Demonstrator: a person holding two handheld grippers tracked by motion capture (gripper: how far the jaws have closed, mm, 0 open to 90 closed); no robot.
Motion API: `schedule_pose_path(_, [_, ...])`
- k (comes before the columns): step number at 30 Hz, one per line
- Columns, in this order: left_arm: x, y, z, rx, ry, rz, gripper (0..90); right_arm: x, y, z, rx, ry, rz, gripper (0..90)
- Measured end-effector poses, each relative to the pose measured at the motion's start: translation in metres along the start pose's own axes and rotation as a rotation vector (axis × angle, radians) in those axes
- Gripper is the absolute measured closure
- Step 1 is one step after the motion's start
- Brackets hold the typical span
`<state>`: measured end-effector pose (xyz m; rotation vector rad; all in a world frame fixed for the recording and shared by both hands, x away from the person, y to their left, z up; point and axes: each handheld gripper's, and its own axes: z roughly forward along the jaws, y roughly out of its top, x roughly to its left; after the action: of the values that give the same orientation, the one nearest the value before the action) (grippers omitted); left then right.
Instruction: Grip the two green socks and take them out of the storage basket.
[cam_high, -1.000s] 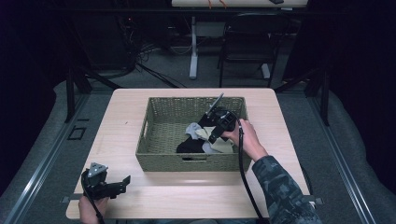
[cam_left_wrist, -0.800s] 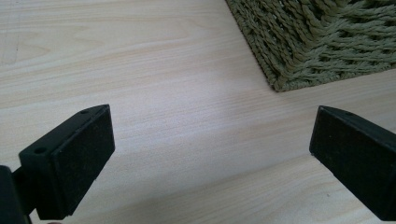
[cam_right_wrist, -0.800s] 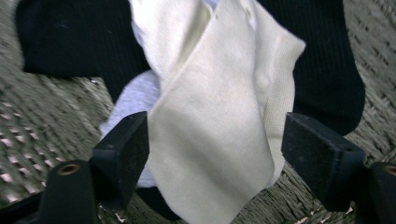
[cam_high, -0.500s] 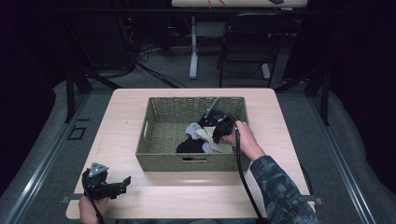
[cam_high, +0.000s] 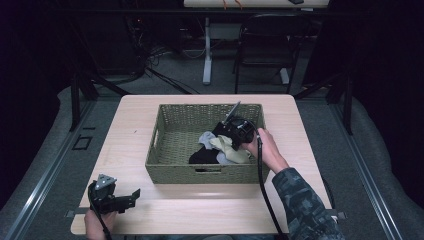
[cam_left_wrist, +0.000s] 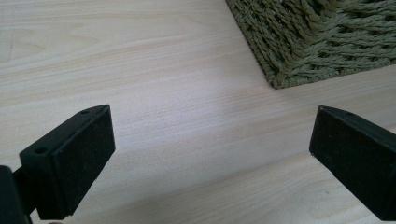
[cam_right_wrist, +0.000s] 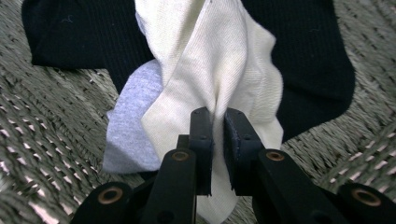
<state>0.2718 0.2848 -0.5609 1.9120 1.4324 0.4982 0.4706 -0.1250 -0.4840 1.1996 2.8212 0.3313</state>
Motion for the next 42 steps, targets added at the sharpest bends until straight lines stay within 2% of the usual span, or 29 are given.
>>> schedule_pose_path(2, [0.000, 0.000, 0.000, 0.000, -0.001, 0.000, 0.2, -0.001, 0.000, -0.003, 0.005, 0.003, -0.003, 82.2])
schedule_pose_path(6, [0.000, 0.000, 0.000, 0.000, 0.001, -0.001, 0.2, -0.002, -0.001, -0.014, -0.022, 0.005, 0.004, 83.0])
schedule_pose_path(18, [0.000, 0.000, 0.000, 0.004, 0.000, 0.002, 0.2, -0.002, 0.004, -0.038, -0.029, 0.016, -0.011, 83.0])
schedule_pose_path(23, [0.000, 0.000, 0.000, 0.005, 0.000, 0.002, 0.2, -0.003, 0.006, -0.049, -0.038, 0.003, -0.016, 83.1])
schedule_pose_path(26, [0.000, 0.000, 0.001, 0.006, -0.001, 0.002, 0.2, -0.003, 0.007, -0.054, -0.045, 0.015, -0.015, 83.0])
schedule_pose_path(33, [0.000, 0.000, 0.001, 0.008, -0.001, 0.002, 0.2, -0.005, 0.009, -0.077, -0.068, 0.001, -0.015, 83.1])
schedule_pose_path(42, [0.000, 0.000, 0.002, 0.009, -0.001, 0.002, 0.2, -0.005, 0.014, -0.095, -0.086, -0.009, -0.021, 83.1])
